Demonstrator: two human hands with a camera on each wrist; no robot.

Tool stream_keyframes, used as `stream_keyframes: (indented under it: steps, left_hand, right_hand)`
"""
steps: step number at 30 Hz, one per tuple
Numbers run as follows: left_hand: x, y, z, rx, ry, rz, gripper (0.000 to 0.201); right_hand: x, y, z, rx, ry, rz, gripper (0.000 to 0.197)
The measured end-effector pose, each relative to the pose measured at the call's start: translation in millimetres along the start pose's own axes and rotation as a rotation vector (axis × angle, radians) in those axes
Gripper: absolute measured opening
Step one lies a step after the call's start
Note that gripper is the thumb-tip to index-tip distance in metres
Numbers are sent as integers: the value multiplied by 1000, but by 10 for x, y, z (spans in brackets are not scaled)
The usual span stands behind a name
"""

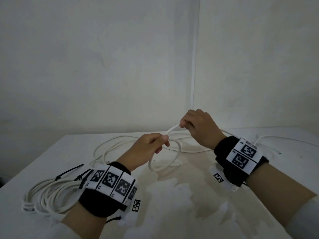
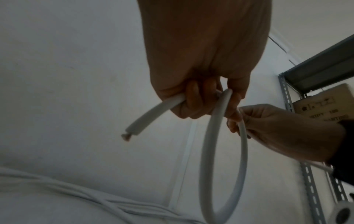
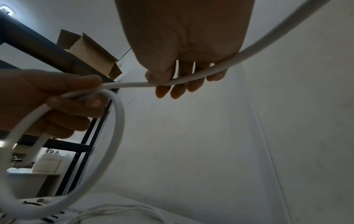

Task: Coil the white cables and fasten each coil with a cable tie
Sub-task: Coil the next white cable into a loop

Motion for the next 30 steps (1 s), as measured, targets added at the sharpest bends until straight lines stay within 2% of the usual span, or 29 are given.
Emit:
stream_keyframes:
  steps: [2,6,10,12,16,19,22,30]
  left_hand:
    - [28,6,-50,-1,46,3,34]
    - [21,55,-111,-10,93,3,31]
    - [45,89,-141,-17,78,34,31]
    - [62,94,-150,-22,89,36,31]
    - [92,86,-178,-25,102,47,32]
    - [120,73,-206,-16,88,56,30]
    - [114,68,-203,2,47,27,29]
    - [109,48,-237,26,35,-59,33]
  right_hand:
    - [-26,21,-33,79,-21,64,33]
    - [-174,57,-139,196,-71,90,21]
    - [-213,127,-169,277,-80,192,21]
    - [-227,156,-122,276,-97,256,21]
    - [-176,238,85,152,-210,361,27]
    - [-114,265,169,189,-305,342,22]
    - [-132,246,192,217,-357,325,30]
    - [-200,167,237,295,-458,287,31]
Point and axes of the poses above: each hand's wrist, its own y-axis away from the middle knuckle, its own x-axis out of the palm, z = x × y, the point moved 1 cm from there along -y, towards the middle knuckle
